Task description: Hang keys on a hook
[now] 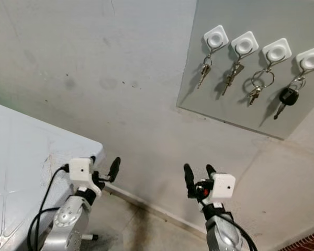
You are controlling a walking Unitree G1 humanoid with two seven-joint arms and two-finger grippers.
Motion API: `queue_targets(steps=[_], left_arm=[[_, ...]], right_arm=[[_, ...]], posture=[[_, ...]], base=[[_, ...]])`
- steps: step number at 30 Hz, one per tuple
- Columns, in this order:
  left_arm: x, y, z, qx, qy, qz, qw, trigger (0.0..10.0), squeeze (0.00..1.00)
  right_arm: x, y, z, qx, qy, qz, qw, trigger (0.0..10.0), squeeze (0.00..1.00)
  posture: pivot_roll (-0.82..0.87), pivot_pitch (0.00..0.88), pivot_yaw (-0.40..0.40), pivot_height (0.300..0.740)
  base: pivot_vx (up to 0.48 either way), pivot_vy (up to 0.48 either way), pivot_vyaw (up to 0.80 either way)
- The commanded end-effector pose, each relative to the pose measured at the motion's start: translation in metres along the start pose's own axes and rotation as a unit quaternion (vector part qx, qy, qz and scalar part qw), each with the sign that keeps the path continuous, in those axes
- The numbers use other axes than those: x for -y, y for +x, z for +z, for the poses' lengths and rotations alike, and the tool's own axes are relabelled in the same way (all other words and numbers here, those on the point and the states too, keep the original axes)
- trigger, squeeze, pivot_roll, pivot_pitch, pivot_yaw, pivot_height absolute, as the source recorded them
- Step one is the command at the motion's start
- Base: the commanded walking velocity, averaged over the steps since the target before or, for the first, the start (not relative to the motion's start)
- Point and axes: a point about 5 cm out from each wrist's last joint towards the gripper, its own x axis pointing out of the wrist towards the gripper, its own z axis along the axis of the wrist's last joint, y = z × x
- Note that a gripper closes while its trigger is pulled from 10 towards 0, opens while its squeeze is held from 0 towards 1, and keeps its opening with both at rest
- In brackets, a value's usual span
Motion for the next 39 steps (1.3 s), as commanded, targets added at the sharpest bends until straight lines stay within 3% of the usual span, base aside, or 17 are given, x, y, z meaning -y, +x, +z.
queue_targets(steps=[1,4,9,14,25,39], left_arm=[[0.004,-0.007,0.004,0.008,0.007,-0.004,1.0,10.0,0.0],[0.001,-0.017,0.004,0.01,0.013,-0.002,1.0,10.0,0.0],[-0.005,-0.02,0.0,-0.002,0.02,0.006,1.0,10.0,0.0],[-0.008,-0.013,0.005,-0.001,0.029,0.01,1.0,10.0,0.0],[-0.011,0.014,0.015,-0.003,0.048,0.01,0.999,10.0,0.0],[-0.006,0.018,0.014,0.001,0.055,-0.007,0.998,10.0,0.0]], right_arm=[[-0.002,-0.004,0.007,0.005,-0.006,-0.005,1.0,10.0,0.0],[0.0,-0.012,0.008,-0.001,-0.015,-0.021,1.0,10.0,0.0],[0.003,-0.015,0.007,-0.014,-0.028,-0.033,0.999,10.0,0.0],[0.007,-0.014,0.002,-0.055,-0.038,-0.055,0.996,10.0,0.0],[-0.001,0.002,0.001,-0.064,-0.043,-0.057,0.995,10.0,0.0],[-0.003,0.006,0.0,-0.069,-0.051,-0.06,0.995,10.0,0.0]], posture=[[-0.02,0.043,-0.032,0.74],[-0.02,0.047,-0.034,0.74],[-0.02,0.049,-0.037,0.74],[-0.02,0.041,-0.036,0.74],[-0.04,0.024,-0.013,0.74],[-0.03,0.017,-0.01,0.74]], base=[[0.0,0.0,0.0],[0.0,0.0,0.0],[0.0,0.0,0.0],[0.0,0.0,0.0],[0.0,0.0,-0.71],[0.0,0.0,-0.77]])
